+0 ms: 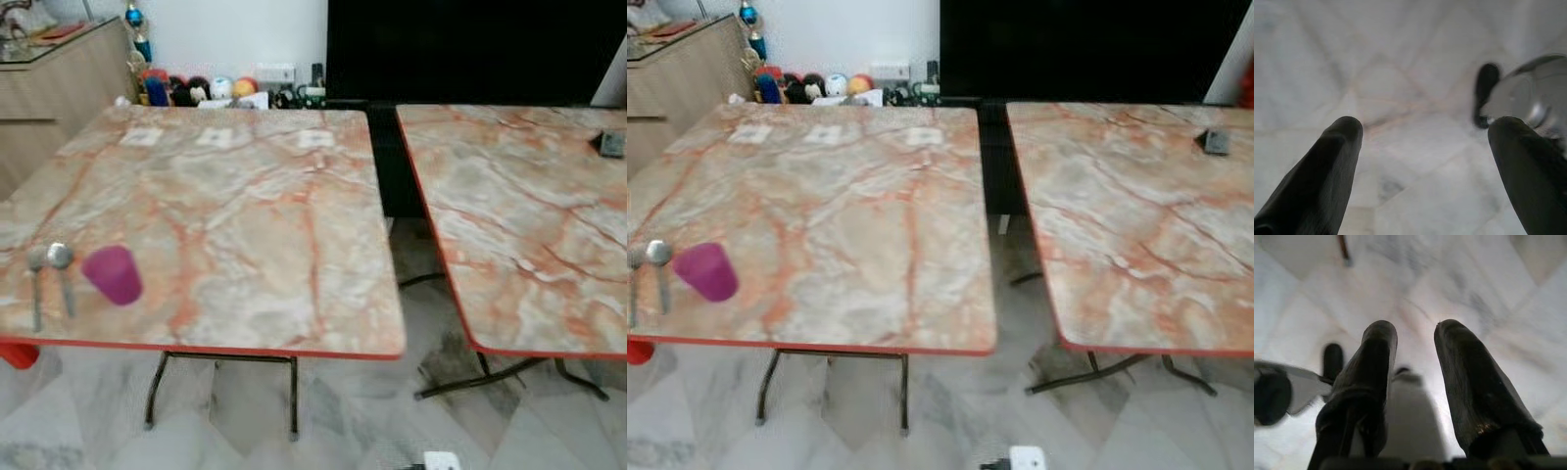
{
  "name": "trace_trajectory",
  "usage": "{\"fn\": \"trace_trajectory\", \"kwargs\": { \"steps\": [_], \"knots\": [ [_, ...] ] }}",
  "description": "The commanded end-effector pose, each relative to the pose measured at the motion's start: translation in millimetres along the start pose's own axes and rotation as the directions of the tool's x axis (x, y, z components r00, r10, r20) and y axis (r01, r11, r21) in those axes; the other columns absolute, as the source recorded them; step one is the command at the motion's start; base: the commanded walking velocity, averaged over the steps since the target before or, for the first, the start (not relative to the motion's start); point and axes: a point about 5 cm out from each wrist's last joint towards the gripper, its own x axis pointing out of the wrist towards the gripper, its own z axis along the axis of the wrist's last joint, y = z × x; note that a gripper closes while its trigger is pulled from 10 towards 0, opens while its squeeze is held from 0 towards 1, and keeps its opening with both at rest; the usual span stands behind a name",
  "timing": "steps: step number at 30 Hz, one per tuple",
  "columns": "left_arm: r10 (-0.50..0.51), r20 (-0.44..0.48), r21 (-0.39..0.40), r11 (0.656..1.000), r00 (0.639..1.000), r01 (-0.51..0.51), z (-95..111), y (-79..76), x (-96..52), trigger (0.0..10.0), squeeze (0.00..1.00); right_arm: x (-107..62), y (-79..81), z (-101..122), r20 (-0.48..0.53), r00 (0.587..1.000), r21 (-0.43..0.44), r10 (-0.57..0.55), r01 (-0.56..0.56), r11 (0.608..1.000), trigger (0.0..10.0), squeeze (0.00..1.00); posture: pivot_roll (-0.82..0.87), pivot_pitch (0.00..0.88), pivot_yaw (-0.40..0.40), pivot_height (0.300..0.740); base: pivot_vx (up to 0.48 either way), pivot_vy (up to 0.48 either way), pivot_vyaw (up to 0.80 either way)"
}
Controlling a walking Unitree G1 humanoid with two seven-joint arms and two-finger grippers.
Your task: Setting the table
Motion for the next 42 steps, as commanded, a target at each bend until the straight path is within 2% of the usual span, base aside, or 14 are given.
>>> {"fn": "trace_trajectory", "kwargs": {
  "steps": [1, 6, 19, 32, 42],
  "knots": [
    [-0.006, -0.016, -0.005, 1.000, 1.000, 0.006, -4, -3.1, -0.4, 10.0, 0.00, -3.1, -8.3, -14, -0.044, 0.999, 0.010, -0.025, 0.025, 1.000, 10.0, 0.00, 0.04, 0.072, 0.018, 0.740, 0.000, 0.480, 0.00],
    [-0.006, -0.014, -0.010, 1.000, 1.000, 0.006, -4, -3.3, -0.4, 10.0, 0.00, -3.0, -8.9, -13, -0.043, 0.999, 0.015, -0.027, 0.028, 0.999, 10.0, 0.00, 0.04, 0.074, 0.017, 0.740, 0.000, 0.354, 0.00],
    [-0.004, 0.010, -0.013, 1.000, 1.000, 0.004, -2, -3.5, -0.4, 10.0, 0.00, -3.1, -8.6, -14, -0.043, 0.999, 0.018, -0.027, 0.027, 0.999, 10.0, 0.00, 0.04, 0.077, 0.014, 0.740, 0.000, 0.000, 0.00],
    [0.017, 0.184, -0.020, 1.000, 0.983, -0.014, 12, -2.4, -2.6, 10.0, 0.00, -4.2, -10.1, -18, -0.053, 0.998, 0.016, -0.031, 0.032, 0.999, 10.0, 0.00, 0.04, 0.074, 0.016, 0.740, 0.000, 0.000, 0.00],
    [0.021, 0.234, -0.008, 1.000, 0.972, -0.020, 16, -3.4, -4.0, 10.0, 0.00, -4.6, -10.5, -20, -0.061, 0.998, -0.002, -0.024, 0.024, 1.000, 10.0, 0.00, 0.07, 0.058, 0.008, 0.740, 0.000, 0.000, 0.00]
  ]
}}
